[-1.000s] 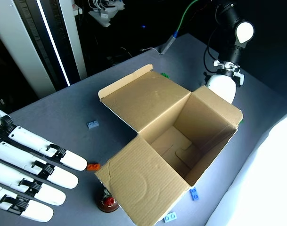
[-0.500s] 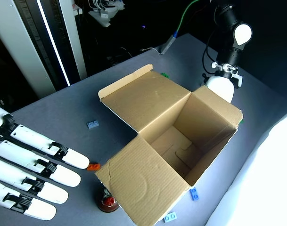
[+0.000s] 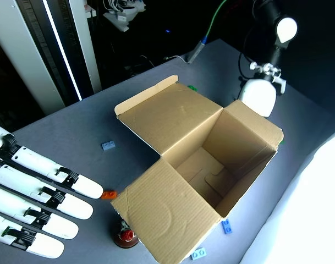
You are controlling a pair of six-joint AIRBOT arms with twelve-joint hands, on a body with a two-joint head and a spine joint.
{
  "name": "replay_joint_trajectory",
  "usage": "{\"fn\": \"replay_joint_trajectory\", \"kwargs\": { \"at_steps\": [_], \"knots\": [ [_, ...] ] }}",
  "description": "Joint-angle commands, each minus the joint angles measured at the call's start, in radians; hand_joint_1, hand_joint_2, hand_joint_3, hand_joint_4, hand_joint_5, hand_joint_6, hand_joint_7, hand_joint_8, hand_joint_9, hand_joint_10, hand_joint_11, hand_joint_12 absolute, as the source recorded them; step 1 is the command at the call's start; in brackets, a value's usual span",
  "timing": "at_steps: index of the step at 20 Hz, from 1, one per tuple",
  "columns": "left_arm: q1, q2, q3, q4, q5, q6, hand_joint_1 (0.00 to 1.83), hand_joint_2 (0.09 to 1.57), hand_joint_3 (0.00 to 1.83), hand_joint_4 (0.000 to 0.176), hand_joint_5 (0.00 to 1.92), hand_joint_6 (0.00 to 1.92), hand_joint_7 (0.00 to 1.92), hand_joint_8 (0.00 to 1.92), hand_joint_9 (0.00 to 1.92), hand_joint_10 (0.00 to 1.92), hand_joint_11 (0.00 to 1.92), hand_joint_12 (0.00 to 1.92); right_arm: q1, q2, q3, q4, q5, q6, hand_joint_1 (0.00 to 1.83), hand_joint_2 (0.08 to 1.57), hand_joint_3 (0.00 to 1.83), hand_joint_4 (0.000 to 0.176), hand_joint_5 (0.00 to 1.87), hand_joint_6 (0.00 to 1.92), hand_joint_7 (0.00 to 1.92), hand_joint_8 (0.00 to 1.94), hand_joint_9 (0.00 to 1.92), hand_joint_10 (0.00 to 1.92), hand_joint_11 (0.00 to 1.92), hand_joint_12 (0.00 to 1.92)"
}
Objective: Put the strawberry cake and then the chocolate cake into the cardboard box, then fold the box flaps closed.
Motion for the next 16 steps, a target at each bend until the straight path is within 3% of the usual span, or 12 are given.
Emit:
{"fn": "replay_joint_trajectory", "kwargs": {
  "at_steps": [1,4,5,7,15,16],
  "knots": [
    [-0.024,0.021,-0.003,-0.055,-0.010,-0.004,1.25,1.39,0.00,0.000,0.48,1.59,0.42,1.88,0.49,1.92,0.40,1.92,0.011,0.013,0.005,0.007,0.117,-0.002,1.02,1.03,0.00,0.012,0.03,0.00,0.09,0.00,0.11,0.00,0.00,0.38],
    [-0.098,0.076,-0.044,-0.002,-0.023,-0.030,1.25,1.40,0.00,0.000,0.48,1.59,0.41,1.87,0.50,1.92,0.40,1.92,0.010,0.013,0.005,0.007,0.117,-0.002,0.99,1.04,0.00,0.017,0.04,0.00,0.10,0.00,0.11,0.00,0.00,0.36],
    [-0.129,0.093,-0.056,0.021,-0.031,-0.041,1.10,1.39,0.00,0.000,0.53,1.57,0.46,1.89,0.40,1.92,0.41,1.92,0.010,0.013,0.005,0.006,0.117,-0.002,1.00,1.03,0.00,0.017,0.06,0.01,0.11,0.00,0.13,0.01,0.00,0.40],
    [-0.171,0.113,-0.070,0.066,-0.040,-0.056,1.25,1.39,0.00,0.000,0.48,1.55,0.44,1.87,0.51,1.91,0.38,1.92,0.010,0.013,0.005,0.006,0.117,-0.002,1.01,1.04,0.00,0.010,0.05,0.00,0.11,0.00,0.12,0.00,0.00,0.37],
    [-0.310,0.161,-0.082,0.199,-0.072,-0.105,1.26,1.38,0.00,0.000,0.50,1.54,0.46,1.84,0.51,1.90,0.33,1.92,0.008,0.013,0.005,0.006,0.117,-0.002,1.00,1.04,0.00,0.014,0.04,0.00,0.10,0.00,0.12,0.00,0.00,0.40],
    [-0.388,0.168,-0.080,0.249,-0.075,-0.105,1.26,1.38,0.00,0.000,0.50,1.55,0.46,1.84,0.50,1.90,0.33,1.92,0.008,0.013,0.005,0.006,0.117,-0.002,0.99,1.04,0.00,0.014,0.04,0.00,0.10,0.00,0.12,0.00,0.00,0.40]
  ]
}}
